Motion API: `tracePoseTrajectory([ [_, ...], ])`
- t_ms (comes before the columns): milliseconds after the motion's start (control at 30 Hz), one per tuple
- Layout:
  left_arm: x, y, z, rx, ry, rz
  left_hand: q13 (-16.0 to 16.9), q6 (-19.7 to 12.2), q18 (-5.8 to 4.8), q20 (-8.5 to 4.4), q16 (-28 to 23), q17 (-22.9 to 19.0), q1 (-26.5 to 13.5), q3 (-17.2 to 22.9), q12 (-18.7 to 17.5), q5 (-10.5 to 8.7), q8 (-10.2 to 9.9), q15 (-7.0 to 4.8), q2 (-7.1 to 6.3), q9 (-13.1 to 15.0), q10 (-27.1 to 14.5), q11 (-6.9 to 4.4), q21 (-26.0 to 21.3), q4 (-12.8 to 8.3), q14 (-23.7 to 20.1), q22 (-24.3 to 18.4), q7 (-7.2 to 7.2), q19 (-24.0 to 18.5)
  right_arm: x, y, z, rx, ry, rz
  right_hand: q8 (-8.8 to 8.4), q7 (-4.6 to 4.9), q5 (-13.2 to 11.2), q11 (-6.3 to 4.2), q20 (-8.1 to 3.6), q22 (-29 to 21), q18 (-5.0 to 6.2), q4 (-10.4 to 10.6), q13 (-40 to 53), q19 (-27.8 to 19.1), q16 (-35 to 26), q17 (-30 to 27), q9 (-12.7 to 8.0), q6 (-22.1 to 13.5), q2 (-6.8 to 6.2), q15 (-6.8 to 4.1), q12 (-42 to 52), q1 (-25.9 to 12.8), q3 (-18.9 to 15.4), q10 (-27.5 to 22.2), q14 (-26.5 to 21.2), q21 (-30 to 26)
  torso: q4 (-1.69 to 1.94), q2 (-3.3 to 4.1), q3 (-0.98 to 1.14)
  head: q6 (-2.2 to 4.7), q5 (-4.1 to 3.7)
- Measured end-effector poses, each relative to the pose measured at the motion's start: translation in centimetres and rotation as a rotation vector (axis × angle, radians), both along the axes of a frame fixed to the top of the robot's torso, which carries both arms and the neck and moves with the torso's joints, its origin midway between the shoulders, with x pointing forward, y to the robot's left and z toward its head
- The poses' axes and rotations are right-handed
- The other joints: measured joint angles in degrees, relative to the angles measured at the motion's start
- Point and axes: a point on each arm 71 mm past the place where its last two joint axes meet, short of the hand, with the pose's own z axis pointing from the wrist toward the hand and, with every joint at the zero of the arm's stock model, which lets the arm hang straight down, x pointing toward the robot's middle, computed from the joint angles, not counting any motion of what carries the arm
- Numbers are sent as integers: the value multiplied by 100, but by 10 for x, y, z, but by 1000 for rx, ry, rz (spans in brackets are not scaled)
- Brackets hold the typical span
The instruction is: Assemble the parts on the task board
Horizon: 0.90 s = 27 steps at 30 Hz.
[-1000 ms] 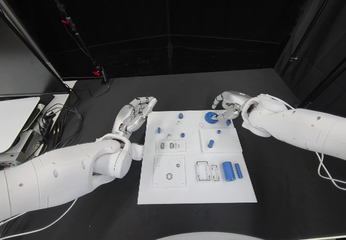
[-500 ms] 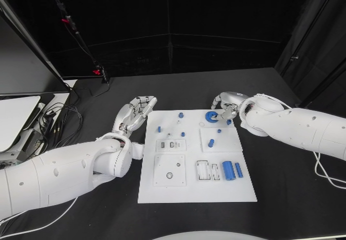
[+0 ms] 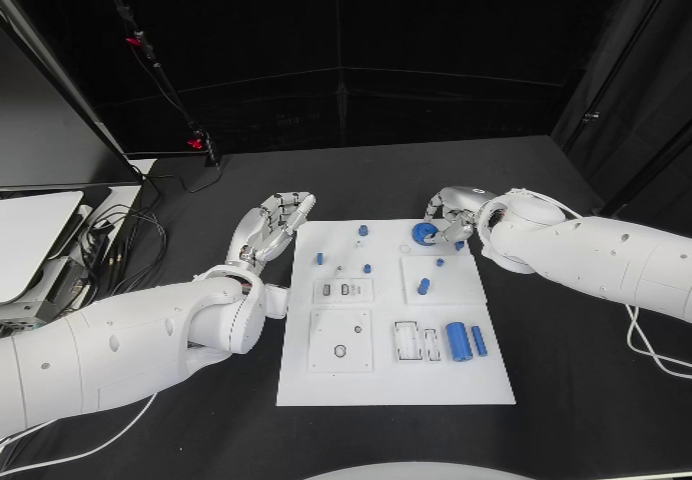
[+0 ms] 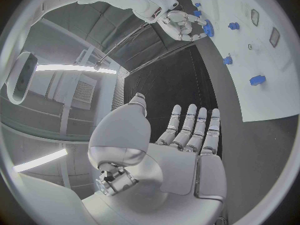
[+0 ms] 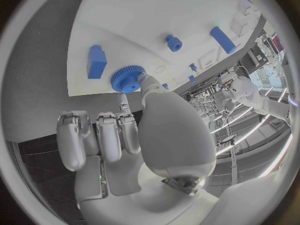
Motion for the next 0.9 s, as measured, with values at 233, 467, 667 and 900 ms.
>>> tracePoseTrajectory([
  [233,0,0,0,0,0,0,0,0,0,0,0,0,0,0,0,0,0,0,0,0,0,0,0,0,0,0,0,0,1,1,-2,-7,13,-6,0,-16,-32,0,-22,0,1,1,0,23,0,0,-19,111,46,-23,0,45,31,0,23,0,0,0,0,-15,17],
  [467,0,0,0,0,0,0,0,0,0,0,0,0,0,0,0,0,0,0,0,0,0,0,0,0,0,0,0,0,1,2,-1,-8,13,-10,-70,-64,-32,0,-63,0,0,12,0,23,0,0,-83,402,87,-78,0,48,81,0,8,0,0,0,0,-26,20],
  [667,0,0,0,0,0,0,0,0,0,0,0,0,0,-13,0,16,-26,0,0,0,0,0,23,13,0,0,0,0,2,2,0,-9,12,-15,-366,-143,-62,-97,-145,-1,0,-43,0,23,0,-1,-211,888,203,-149,0,31,187,7,17,0,0,-1,-1,-34,29],
  [900,0,0,0,0,0,0,0,0,0,0,0,0,0,-16,0,21,-30,0,0,0,0,0,23,16,0,0,0,0,2,4,1,-8,11,-15,-654,-103,-120,-187,-207,-1,1,-233,0,22,0,-1,-316,1295,360,-238,0,193,405,21,12,0,0,-1,0,-39,34],
])
